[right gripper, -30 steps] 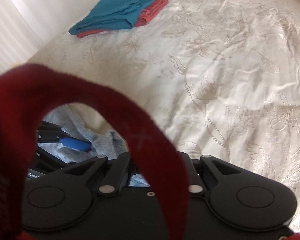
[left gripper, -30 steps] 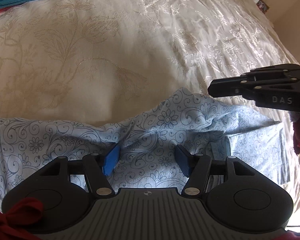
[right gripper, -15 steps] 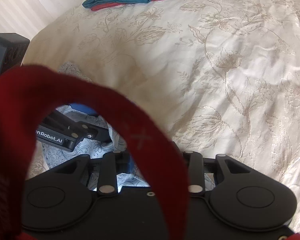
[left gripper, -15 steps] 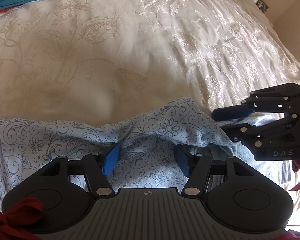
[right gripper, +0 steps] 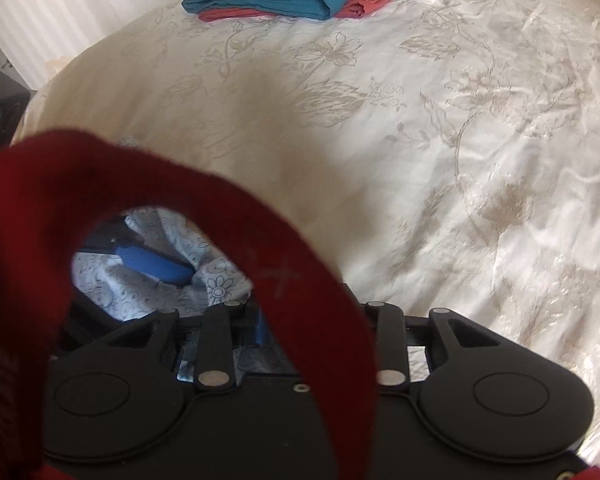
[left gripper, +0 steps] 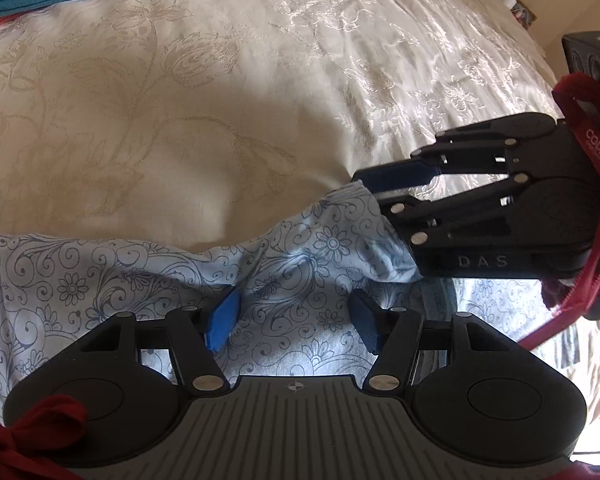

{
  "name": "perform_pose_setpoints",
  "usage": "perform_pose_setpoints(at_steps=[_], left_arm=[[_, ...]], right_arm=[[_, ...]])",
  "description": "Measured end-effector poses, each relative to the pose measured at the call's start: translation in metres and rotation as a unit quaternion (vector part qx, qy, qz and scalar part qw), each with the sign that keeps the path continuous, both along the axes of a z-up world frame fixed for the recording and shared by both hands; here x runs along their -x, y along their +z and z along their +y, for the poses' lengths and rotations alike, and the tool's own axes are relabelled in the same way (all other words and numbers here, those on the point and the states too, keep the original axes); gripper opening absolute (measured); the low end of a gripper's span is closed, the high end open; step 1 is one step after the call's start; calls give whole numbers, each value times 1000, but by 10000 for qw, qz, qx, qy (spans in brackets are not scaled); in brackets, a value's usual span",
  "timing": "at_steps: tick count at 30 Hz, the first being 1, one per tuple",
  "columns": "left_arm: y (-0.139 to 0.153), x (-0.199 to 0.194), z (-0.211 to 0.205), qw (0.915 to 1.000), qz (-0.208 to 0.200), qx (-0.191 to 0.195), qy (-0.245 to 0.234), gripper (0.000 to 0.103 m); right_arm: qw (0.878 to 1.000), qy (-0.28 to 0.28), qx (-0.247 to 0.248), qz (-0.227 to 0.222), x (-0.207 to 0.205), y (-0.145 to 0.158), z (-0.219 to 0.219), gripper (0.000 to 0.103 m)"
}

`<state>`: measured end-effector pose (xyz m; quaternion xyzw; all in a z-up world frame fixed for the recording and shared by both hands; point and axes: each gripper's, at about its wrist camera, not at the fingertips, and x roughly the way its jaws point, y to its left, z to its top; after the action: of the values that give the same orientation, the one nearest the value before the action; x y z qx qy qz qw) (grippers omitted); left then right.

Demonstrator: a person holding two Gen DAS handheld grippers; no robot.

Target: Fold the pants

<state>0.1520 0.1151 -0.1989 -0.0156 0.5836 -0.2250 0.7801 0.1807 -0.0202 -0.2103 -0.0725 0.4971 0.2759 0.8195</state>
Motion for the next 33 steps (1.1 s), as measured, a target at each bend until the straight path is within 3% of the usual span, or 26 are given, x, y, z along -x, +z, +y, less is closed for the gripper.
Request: perform_pose_setpoints(at_steps=[4,7,9,10,14,17,22,26,28,31,33], left_arm=[[-1,-1,0,10000,31,29,33,59],[2,-3,2,9999,92,90,97,59],[8,-4,5,9996,113,133,202,59],[13,-4,7,9994,65,186,282,59],[36,1,22,9969,-323,353,630,59],[41,2,38,9934,-442,210,1035,59],[33,-2,67,9894,-326,-7,1412,59],[27,-3,83,9889,-343,-257,1421,59],[25,-2,93,9878,-304,-290,1503,59],[27,4,106,9862,-301,-292,1604,59],[30,10,112,9856,-315,-277,1640,59]], right_arm=[[9983,-190,387,-397,-4,1,-2,47],[9908,-924,693,-698,-6,7,-15,46],[9830,-1654,494,-621,-7,16,-37,45],[9809,-1829,219,-624,-4,25,-45,36],[9882,-1298,-421,-693,20,52,-38,23],[9932,-790,-741,-425,34,50,-13,23],[9993,-155,-340,-41,34,17,21,22],[9941,-951,509,-114,5,-5,1,11],[9909,-1227,529,-124,-5,-7,-10,7],[9881,-1392,601,-274,-1,4,-10,23],[9865,-1513,452,-427,9,16,-9,23]])
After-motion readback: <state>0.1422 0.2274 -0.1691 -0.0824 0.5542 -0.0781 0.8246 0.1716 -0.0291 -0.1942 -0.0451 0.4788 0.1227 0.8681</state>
